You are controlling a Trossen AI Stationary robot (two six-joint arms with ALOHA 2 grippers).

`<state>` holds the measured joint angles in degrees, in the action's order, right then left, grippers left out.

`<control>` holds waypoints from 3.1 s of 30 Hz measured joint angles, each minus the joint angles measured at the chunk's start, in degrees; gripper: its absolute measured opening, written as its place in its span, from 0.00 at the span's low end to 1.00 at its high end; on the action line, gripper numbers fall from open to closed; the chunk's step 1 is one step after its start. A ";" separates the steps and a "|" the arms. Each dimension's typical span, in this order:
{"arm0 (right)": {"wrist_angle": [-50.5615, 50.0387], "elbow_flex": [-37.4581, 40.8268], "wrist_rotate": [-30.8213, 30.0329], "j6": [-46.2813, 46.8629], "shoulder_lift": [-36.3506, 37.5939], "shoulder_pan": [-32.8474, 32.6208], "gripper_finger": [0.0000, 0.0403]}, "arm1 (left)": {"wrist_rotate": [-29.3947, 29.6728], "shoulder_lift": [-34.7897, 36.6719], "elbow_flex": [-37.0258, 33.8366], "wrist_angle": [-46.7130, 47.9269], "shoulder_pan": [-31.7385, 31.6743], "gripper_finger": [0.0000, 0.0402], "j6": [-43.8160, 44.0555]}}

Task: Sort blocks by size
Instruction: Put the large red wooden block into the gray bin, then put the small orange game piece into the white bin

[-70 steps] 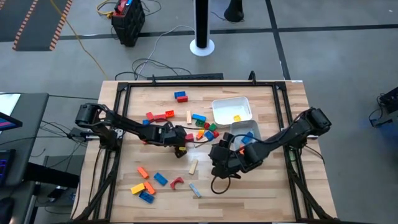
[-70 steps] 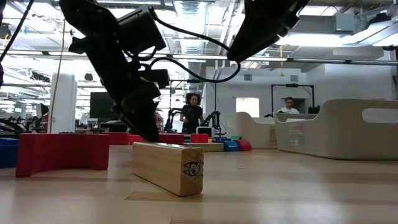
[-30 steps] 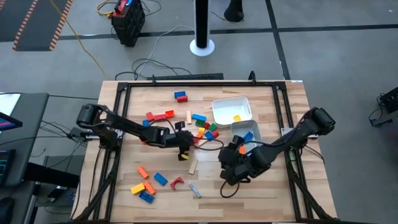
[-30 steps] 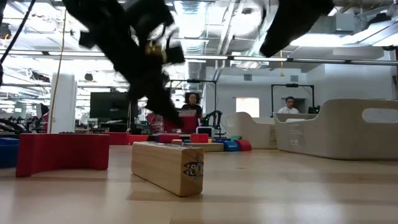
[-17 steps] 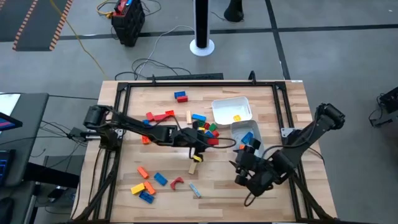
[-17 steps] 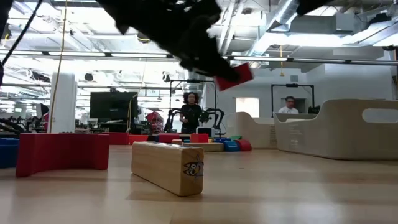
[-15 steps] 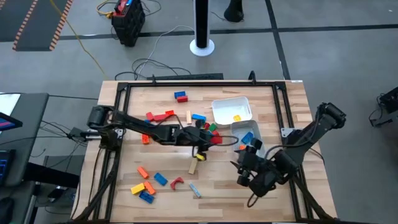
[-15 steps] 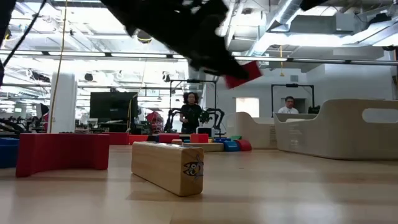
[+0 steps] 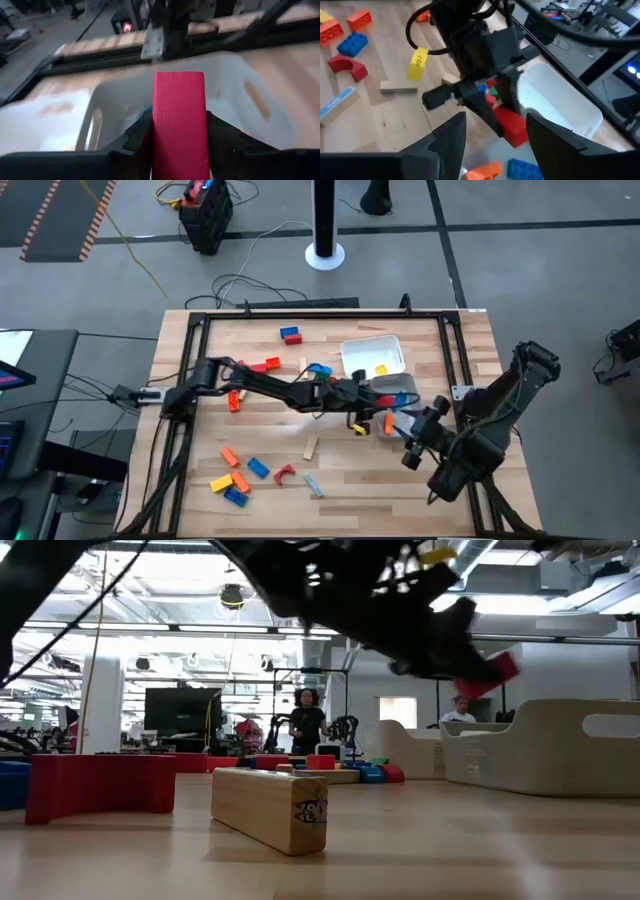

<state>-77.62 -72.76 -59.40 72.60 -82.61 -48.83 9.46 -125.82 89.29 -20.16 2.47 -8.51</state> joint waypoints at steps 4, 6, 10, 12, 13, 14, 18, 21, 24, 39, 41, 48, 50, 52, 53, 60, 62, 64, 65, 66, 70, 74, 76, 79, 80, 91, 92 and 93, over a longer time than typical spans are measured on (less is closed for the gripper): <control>-2.19 0.99 -1.24 5.05 0.00 -1.66 0.58 | -0.83 -4.93 7.38 3.29 -0.44 0.34 1.28; -2.29 1.06 -1.25 5.73 -0.02 -2.20 0.58 | -1.08 -6.18 9.55 6.62 -0.53 0.36 1.94; -2.28 1.04 -2.30 6.68 -0.02 -3.01 0.58 | -1.30 -6.41 11.57 10.85 -0.89 0.48 1.96; -2.16 1.04 -2.36 6.69 -0.02 -2.88 0.58 | -1.28 -5.41 11.67 14.23 -1.00 0.54 1.84; -2.06 1.04 -2.39 6.70 -0.02 -2.80 0.58 | -1.21 -4.76 11.63 15.89 -1.00 0.56 1.53; -2.06 1.04 -2.43 6.88 -0.02 -2.78 0.58 | -1.17 -4.04 11.63 16.95 -1.00 0.58 1.18; -1.44 1.04 -2.44 7.08 -0.02 -2.43 0.58 | 0.10 0.97 11.28 22.07 -0.18 0.59 -0.67; -0.76 1.04 -2.42 7.08 -0.07 -2.61 0.58 | 3.67 6.26 5.53 21.17 1.86 0.56 -2.69; 0.12 1.04 -2.40 6.95 -0.15 -3.22 0.58 | 7.39 12.72 -4.95 17.07 3.67 0.53 -2.22; 32.62 4.97 3.75 -23.03 -0.20 14.22 0.58 | 18.02 55.61 -52.50 10.11 9.86 0.52 21.11; 42.02 6.77 6.30 -31.05 -0.20 17.88 0.58 | 20.27 60.64 -56.13 9.88 11.42 0.52 22.97; 61.14 11.92 14.64 -44.46 -1.81 26.85 0.58 | 25.70 74.24 -64.55 14.56 15.07 0.52 27.80; 62.03 12.15 15.87 -45.17 -4.13 29.18 0.58 | 27.30 76.79 -65.29 17.66 15.13 0.52 28.78; 62.96 12.10 18.31 -46.96 -6.66 31.26 0.58 | 28.05 78.39 -65.80 19.40 15.11 0.52 28.76; 64.26 12.06 20.05 -48.13 -7.85 32.47 0.58 | 28.02 79.11 -65.97 19.48 15.09 0.52 28.81; 68.06 8.84 31.97 -55.03 -15.02 40.26 0.58 | 27.07 80.87 -66.12 19.55 15.09 0.52 29.95; 67.54 7.92 34.37 -56.10 -16.61 42.12 0.58 | 27.07 80.87 -66.12 19.93 15.09 0.52 28.10; 67.43 6.86 35.15 -56.15 -18.18 43.64 0.58 | 27.07 80.85 -66.12 19.95 15.09 0.52 26.20; 67.42 6.48 35.28 -56.13 -18.87 44.22 0.58 | 27.07 80.85 -66.12 20.00 15.09 0.52 25.49; 67.34 6.06 35.35 -56.13 -19.53 44.54 0.58 | 27.09 80.85 -66.12 19.98 15.09 0.52 24.91; 67.19 3.95 35.81 -56.49 -22.65 45.33 0.58 | 27.09 80.85 -66.12 20.92 15.09 0.52 24.11; 65.24 1.48 37.92 -56.59 -25.18 46.46 0.58 | 27.07 80.85 -66.12 22.74 15.09 0.52 24.14; 65.36 0.89 38.70 -56.57 -26.42 47.00 0.58 | 27.07 80.85 -66.12 23.75 15.09 0.52 24.14; 64.88 0.73 39.62 -56.53 -28.76 47.67 0.58 | 27.06 80.85 -66.12 25.28 15.09 0.52 24.14; 64.50 0.73 39.87 -56.25 -29.35 48.01 0.58 | 27.07 80.85 -66.12 25.99 15.09 0.52 24.15; 63.74 0.71 42.05 -54.46 -30.16 48.39 0.58 | 27.07 80.85 -66.09 31.72 15.09 0.52 24.14; 63.53 0.71 42.19 -54.17 -30.16 48.25 0.58 | 27.07 80.85 -66.09 32.04 15.09 0.52 24.14; 63.12 0.71 42.19 -53.97 -30.16 48.00 0.58 | 27.07 80.85 -66.09 32.32 15.09 0.52 24.14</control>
<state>-14.50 -72.05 -17.21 18.63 -112.77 -0.83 36.53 -44.97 23.20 12.16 17.56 15.64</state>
